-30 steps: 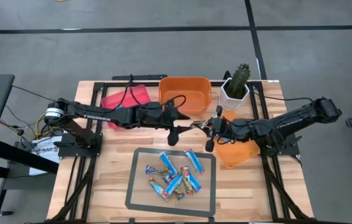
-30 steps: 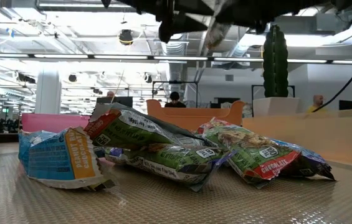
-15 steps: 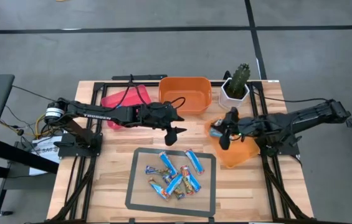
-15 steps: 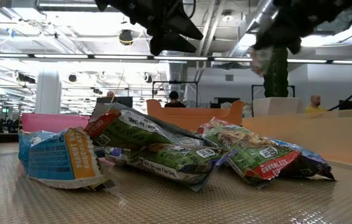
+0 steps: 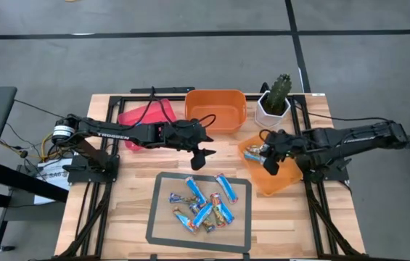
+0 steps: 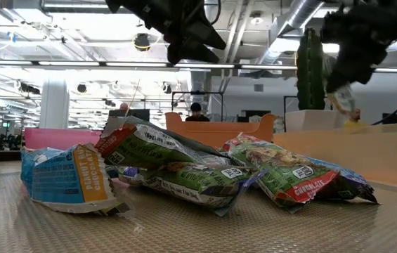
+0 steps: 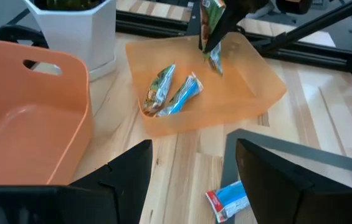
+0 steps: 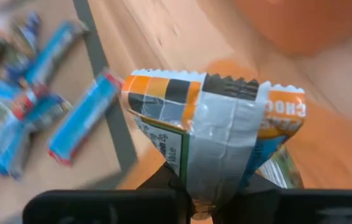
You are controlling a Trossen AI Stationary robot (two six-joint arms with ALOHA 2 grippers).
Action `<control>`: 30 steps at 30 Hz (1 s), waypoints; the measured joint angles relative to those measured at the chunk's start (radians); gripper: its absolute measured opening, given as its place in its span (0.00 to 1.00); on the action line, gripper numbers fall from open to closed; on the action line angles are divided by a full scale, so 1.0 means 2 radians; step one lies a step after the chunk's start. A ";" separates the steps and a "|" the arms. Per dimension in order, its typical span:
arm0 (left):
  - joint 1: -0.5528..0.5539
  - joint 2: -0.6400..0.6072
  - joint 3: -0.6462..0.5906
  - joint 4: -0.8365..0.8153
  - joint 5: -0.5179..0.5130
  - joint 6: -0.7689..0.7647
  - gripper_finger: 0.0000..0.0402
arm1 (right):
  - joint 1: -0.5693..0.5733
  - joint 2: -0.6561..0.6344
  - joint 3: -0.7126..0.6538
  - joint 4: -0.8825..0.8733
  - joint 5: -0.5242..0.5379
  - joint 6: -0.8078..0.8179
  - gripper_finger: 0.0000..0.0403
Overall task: Pick and place Granola Bars by type
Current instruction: Put the orange granola bar into the light orange bin
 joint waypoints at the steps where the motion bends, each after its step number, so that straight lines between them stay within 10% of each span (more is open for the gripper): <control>1: 0.000 0.000 0.000 -0.003 -0.001 0.000 0.56 | -0.003 0.002 0.000 -0.010 -0.004 -0.002 0.04; 30: 0.000 0.000 0.000 -0.020 -0.003 0.000 0.56 | -0.002 0.166 0.000 -0.092 -0.107 -0.035 0.06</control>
